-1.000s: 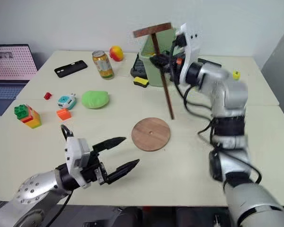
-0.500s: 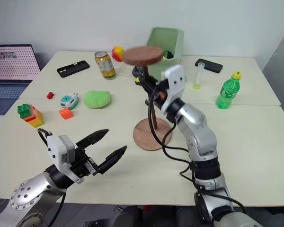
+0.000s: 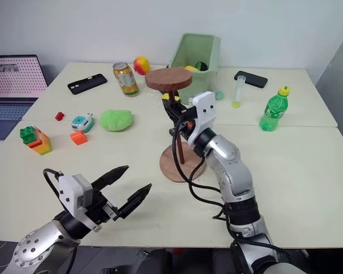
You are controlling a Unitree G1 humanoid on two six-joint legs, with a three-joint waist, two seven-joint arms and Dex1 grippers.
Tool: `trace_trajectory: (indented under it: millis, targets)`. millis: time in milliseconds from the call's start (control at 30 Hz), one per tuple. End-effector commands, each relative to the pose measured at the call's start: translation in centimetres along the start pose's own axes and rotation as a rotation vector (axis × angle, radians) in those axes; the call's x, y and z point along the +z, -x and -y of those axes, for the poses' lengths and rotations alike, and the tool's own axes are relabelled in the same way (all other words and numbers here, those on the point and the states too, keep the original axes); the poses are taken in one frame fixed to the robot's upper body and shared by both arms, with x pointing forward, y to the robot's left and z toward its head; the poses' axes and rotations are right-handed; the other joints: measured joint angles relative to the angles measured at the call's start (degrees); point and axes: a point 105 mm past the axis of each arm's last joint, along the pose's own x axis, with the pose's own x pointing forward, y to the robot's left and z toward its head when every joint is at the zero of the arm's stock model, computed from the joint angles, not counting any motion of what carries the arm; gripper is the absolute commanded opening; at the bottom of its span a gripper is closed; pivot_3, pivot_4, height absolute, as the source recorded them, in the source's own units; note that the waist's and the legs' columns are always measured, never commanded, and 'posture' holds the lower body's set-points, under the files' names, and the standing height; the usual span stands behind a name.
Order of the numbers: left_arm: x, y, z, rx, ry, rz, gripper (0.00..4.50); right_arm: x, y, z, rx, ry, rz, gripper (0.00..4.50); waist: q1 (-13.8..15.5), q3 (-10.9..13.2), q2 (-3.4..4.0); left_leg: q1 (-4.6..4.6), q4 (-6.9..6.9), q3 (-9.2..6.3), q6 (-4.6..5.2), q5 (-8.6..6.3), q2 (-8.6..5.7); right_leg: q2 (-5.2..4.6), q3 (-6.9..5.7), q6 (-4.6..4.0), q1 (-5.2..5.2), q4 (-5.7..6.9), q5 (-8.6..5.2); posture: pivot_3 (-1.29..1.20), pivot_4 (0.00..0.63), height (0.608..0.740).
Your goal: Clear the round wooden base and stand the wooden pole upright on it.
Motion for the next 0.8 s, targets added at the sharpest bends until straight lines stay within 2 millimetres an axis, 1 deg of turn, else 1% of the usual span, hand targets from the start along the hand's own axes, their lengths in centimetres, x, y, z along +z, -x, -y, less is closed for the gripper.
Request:
trace_trajectory:
  millis: [33, 167, 300, 600, 800]
  targets:
    - [1.3, 0.1, 0.6, -0.015, -0.048, 0.042, 4.5, 1.1, -0.8, -0.6, 0.025, 0.015, 0.052, 0.25, -0.01, 0.0, 0.0, 0.0, 0.0, 0.0, 0.0, 0.0, 0.0, 0.0, 0.0, 0.0, 0.0, 0.0, 0.0, 0.0, 0.15, 0.74]
    - [1.3, 0.2, 0.7, -0.017, -0.047, 0.038, 4.5, 0.7, -0.8, -0.5, 0.03, 0.03, 0.046, 0.25, 0.0, 0.0, 0.0, 0.0, -0.02, 0.0, 0.0, 0.0, 0.01, 0.0, -0.01, 0.0, 0.0, -0.02, 0.0, 0.0, 0.15, 0.74]
    - [1.3, 0.2, 0.7, -0.018, -0.05, 0.039, 4.5, -0.1, -0.5, -0.4, 0.048, 0.051, 0.021, 0.25, 0.0, 0.0, 0.0, 0.01, -0.02, 0.01, 0.0, 0.0, 0.0, 0.0, -0.01, 0.0, 0.0, -0.01, 0.0, 0.0, 0.15, 0.74]
    - [1.4, 0.1, 0.7, -0.023, -0.061, 0.04, 4.5, -0.8, 0.2, 0.1, 0.047, 0.057, -0.006, 0.25, 0.02, -0.02, -0.01, 0.03, -0.02, 0.01, 0.0, 0.0, 0.0, 0.0, 0.0, 0.0, 0.03, -0.01, 0.0, 0.0, 0.15, 0.74]
    - [1.5, 0.0, 0.5, -0.019, -0.057, 0.041, 4.5, -1.4, 0.6, 1.1, 0.019, 0.057, -0.029, 0.25, 0.1, -0.06, -0.05, 0.06, -0.02, 0.01, 0.0, 0.0, 0.0, 0.0, -0.01, 0.0, 0.06, -0.02, 0.0, 0.0, 0.15, 0.74]
